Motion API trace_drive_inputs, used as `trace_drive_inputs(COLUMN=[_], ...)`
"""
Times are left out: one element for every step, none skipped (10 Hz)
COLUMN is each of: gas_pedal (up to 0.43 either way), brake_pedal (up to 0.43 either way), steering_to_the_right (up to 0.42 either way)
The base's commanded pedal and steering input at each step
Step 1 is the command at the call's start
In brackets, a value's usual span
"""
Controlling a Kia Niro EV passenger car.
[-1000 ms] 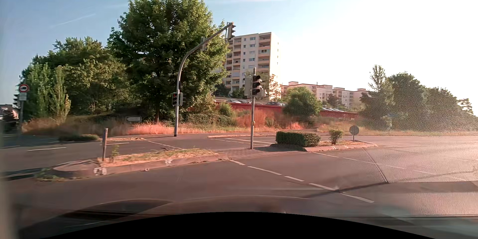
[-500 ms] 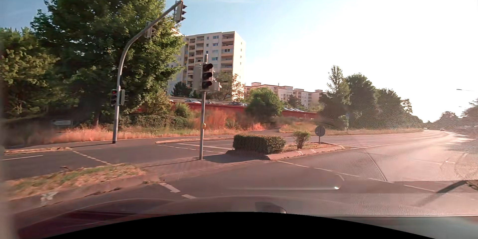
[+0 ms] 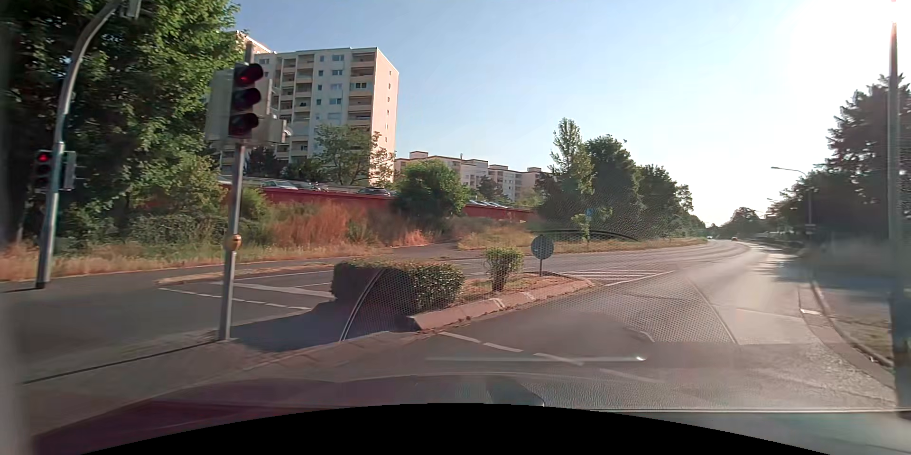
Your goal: Follow the waypoints while adhering to traffic rules and regulations
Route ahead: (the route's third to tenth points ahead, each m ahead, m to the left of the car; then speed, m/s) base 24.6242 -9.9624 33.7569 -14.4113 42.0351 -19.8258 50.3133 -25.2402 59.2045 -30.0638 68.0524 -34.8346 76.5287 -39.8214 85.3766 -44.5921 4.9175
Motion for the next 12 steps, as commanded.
trace_drive_inputs(gas_pedal=[0.079,0.079,0.087,0.098,0.098,0.098,0.098,0.11,0.11,0.11,0.11,0.11], brake_pedal=[0.0,0.0,0.0,0.0,0.0,0.0,0.0,0.0,0.0,0.0,0.0,0.0], steering_to_the_right=[0.3,0.299,0.298,0.297,0.297,0.292,0.282,0.271,0.264,0.257,0.249,0.237])
